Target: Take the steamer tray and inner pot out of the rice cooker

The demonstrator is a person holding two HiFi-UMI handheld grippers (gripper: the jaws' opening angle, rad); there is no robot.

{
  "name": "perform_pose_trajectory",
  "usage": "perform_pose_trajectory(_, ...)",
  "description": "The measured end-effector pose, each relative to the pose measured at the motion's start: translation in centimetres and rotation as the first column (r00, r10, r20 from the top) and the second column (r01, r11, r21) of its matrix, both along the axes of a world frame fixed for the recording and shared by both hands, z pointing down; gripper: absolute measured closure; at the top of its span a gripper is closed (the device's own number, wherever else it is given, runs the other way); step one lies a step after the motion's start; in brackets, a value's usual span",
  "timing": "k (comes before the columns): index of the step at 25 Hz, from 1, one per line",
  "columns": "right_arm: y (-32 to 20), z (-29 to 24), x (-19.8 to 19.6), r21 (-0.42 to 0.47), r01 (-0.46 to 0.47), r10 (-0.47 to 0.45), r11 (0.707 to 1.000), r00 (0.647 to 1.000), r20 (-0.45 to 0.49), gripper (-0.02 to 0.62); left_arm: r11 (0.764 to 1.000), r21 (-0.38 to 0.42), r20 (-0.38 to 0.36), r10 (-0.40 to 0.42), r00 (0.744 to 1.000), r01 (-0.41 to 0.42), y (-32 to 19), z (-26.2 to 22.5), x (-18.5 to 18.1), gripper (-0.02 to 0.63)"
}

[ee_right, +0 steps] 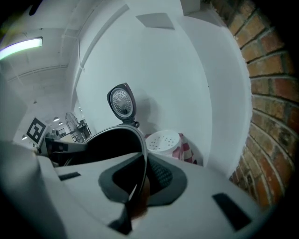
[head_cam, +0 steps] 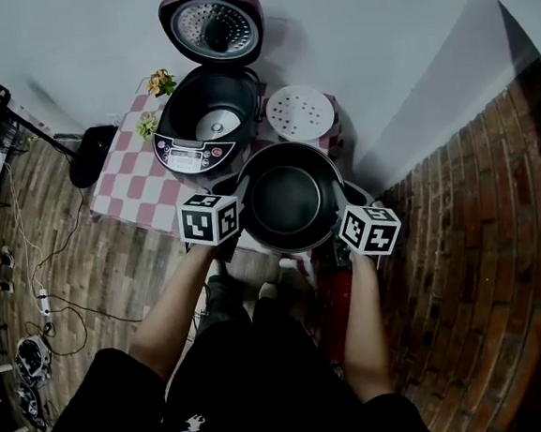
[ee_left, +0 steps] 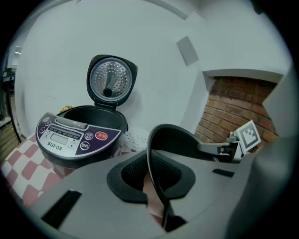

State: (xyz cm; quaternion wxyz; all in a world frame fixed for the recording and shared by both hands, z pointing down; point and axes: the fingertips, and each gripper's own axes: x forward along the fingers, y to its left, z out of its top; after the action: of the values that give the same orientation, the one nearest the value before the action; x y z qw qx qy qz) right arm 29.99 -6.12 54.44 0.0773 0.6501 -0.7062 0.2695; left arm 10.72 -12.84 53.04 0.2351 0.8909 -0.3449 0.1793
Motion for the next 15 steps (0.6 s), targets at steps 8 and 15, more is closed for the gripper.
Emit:
perform_pose_trajectory(8, 0.3, 4.3, -0.5, -0.084, 0.011, -0.01, 0.996, 1.0, 0.011, 0.572, 0.997, -0.073, 0.037, -0.006, 0.999, 0.008, 0.2, 4.6, -0.5, 0.577)
perform_pose_trajectory(15, 0.4, 6.4, -0.7, -0.132, 0.012, -0.01, 0.991, 1.0, 0.015, 0.572, 0.992, -0.126, 0.035, -0.002, 0.999, 0.007, 0.2, 6.9, -0.7, 0.577)
